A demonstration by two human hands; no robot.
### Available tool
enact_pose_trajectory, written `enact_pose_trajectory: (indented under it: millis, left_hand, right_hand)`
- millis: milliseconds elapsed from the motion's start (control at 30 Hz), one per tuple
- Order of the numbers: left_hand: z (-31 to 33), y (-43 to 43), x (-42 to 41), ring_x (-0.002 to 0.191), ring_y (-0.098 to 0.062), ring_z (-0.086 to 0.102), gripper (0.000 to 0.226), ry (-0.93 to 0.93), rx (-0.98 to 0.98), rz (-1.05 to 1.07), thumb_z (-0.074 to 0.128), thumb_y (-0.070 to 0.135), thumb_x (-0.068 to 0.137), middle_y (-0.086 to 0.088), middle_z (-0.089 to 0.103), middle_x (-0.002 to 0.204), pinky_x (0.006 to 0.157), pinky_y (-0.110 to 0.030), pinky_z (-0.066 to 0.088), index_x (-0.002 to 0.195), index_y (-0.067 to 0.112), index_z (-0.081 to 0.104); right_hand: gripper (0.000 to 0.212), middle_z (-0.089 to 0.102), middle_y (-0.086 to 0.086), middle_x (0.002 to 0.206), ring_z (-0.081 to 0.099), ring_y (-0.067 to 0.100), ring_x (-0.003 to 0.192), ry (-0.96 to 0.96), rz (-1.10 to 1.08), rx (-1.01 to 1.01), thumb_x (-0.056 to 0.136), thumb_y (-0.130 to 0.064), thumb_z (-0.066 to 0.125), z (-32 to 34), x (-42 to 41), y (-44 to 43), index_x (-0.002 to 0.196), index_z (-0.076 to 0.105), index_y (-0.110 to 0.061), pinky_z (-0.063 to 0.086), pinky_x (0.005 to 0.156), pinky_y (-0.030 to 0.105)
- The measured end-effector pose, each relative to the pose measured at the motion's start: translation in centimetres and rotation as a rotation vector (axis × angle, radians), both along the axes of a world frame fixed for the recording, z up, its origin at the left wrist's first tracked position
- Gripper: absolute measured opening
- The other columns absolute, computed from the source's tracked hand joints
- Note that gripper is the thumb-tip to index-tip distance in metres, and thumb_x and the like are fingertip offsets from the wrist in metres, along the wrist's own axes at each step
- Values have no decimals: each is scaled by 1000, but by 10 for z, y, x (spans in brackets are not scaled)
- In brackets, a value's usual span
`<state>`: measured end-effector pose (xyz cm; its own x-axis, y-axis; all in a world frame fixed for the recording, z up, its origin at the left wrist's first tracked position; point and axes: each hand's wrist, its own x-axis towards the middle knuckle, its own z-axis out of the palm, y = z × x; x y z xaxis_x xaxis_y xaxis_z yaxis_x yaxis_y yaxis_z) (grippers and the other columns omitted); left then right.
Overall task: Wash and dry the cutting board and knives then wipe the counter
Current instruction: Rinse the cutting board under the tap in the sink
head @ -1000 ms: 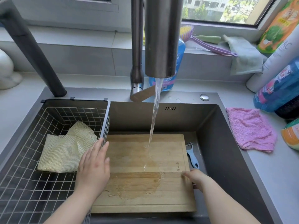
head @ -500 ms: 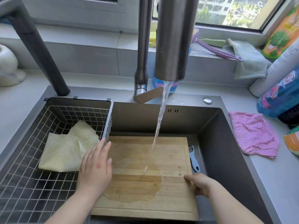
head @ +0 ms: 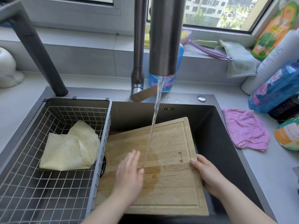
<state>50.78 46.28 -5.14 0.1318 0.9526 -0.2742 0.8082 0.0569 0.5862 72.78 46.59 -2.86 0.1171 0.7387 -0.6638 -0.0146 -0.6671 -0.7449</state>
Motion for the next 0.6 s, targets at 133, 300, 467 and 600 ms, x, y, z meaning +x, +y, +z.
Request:
enact_pose_trajectory:
  millis: [133, 300, 467, 600]
  left_hand:
    - [-20, -5, 42, 143, -13, -10, 61, -175, -268, 43, 28, 35, 99, 8, -14, 155, 116, -34, -2, 147, 23, -8]
    - [-36, 14, 49, 136, -6, -24, 67, -83, -151, -29, 11, 56, 93, 5, -23, 153, 110, -27, -14, 145, 23, -15]
    - [-47, 15, 43, 126, 3, -28, 132, -45, -98, -41, -36, 84, 29, 18, -31, 135, 104, -21, -21, 145, 23, -17]
    - [-42, 30, 37, 133, 2, -20, 95, -103, -68, -89, -2, 82, 69, 17, -19, 148, 108, -20, -15, 146, 27, -10]
  right_hand:
    - [17, 69, 10, 95, 65, 22, 85, -66, -91, 79, 96, -14, 44, 3, -13, -12, 96, 60, -13, 52, 73, 33]
    - [17, 72, 7, 95, 67, 23, 90, 15, -101, 44, 91, -25, 53, 3, -20, -15, 98, 62, -12, 53, 74, 35]
    - [19, 75, 5, 94, 71, 19, 87, 93, -31, 9, 87, -13, 58, 0, -32, -14, 105, 62, -9, 57, 68, 27]
    - [12, 73, 6, 88, 71, 18, 79, 27, -67, 50, 87, -11, 57, 14, -34, -5, 97, 63, -7, 56, 58, 24]
